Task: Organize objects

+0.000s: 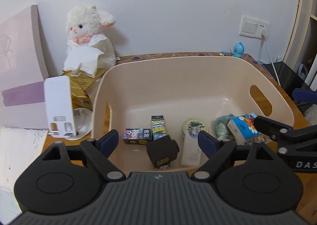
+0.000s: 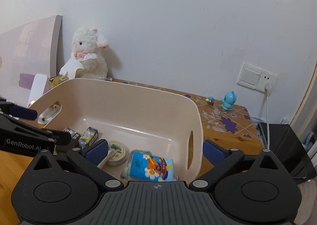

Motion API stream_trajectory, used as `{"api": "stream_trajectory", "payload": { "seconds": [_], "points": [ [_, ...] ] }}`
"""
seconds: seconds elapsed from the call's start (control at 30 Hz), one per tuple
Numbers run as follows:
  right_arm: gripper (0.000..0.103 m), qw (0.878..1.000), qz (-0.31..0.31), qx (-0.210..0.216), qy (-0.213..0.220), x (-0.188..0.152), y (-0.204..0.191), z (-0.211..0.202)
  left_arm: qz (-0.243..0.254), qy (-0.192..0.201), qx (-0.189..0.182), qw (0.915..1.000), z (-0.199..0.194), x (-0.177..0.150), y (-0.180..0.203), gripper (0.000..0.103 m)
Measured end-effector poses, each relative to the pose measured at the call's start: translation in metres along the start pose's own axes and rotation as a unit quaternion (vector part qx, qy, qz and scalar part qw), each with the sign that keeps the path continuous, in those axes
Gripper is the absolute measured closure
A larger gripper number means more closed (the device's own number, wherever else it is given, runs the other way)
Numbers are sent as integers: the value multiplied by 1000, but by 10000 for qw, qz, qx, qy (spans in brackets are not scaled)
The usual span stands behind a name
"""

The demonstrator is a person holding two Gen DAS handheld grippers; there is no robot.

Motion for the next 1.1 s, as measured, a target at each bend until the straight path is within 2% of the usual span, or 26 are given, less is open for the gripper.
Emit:
{"api": "stream_trajectory", "payload": {
  "seconds": [0.23,0.57,0.73,1.1],
  "points": [
    [0,9993,260,141,-250,-12,3,-27,-1,114,-25,9999,-34,-12,-4,14],
    [0,9987,366,153,-319,-32,4,-59,-118,259,76,9996,-75,-32,-11,14],
    [0,9975,527,220,-422,-44,4,-72,-150,349,65,9993,-96,-45,-6,14],
    [0,9968,666,269,-345,-67,2,-110,10,441,208,9988,-127,-73,14,14]
  ]
}}
Point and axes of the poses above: each gripper's, at about its wrist camera, not at the fingertips, and z roughly the way its jaws point, y to its right, x to its top, the point moved 10 cm from there along z, roughly the way its jaws point, and after that the axes turned 14 degrees about z, right-handed, at the moved point
